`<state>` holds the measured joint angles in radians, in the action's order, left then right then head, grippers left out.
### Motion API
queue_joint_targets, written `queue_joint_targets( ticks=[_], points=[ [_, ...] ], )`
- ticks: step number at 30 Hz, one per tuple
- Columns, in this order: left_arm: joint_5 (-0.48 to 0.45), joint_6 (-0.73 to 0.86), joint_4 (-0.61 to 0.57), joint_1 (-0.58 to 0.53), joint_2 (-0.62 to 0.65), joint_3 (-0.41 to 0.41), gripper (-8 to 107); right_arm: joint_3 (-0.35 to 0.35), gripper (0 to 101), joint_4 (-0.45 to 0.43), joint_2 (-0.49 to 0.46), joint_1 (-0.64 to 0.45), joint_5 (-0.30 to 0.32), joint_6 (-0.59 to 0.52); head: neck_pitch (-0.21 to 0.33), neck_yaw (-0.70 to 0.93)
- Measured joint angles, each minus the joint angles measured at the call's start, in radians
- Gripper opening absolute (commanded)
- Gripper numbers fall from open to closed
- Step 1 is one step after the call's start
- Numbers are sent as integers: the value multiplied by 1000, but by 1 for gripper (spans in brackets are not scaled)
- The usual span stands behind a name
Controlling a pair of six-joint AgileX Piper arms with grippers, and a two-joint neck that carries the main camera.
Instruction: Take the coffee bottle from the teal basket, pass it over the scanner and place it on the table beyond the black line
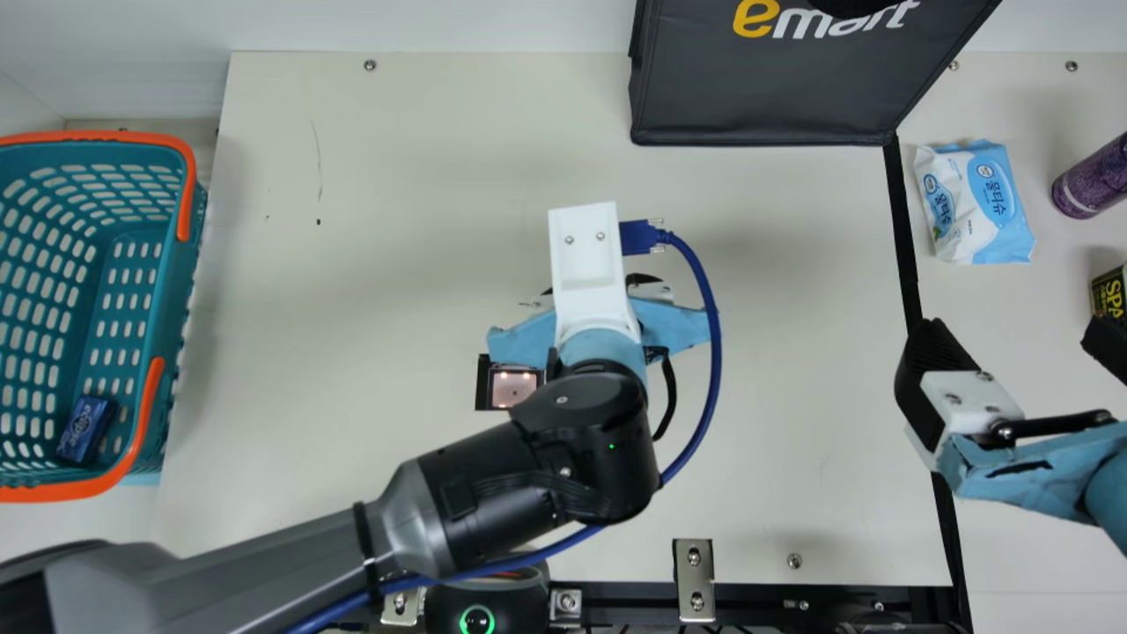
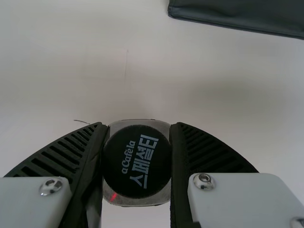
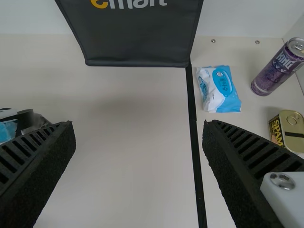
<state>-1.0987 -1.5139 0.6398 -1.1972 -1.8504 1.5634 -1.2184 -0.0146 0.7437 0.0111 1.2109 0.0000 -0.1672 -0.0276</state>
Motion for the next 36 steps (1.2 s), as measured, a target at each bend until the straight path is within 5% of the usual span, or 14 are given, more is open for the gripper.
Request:
queue_joint_targets(
  ticks=[13,22,36],
  points=[
    [-14,9,-21,-6,-54,54,59,0,95,0,0,0,0,0,0,0],
    [50,138,-78,-6,4,-20,89,0,95,0,0,0,0,0,0,0],
    [137,462,-181,27,201,-278,90,0,95,0,0,0,0,0,0,-2]
  ],
)
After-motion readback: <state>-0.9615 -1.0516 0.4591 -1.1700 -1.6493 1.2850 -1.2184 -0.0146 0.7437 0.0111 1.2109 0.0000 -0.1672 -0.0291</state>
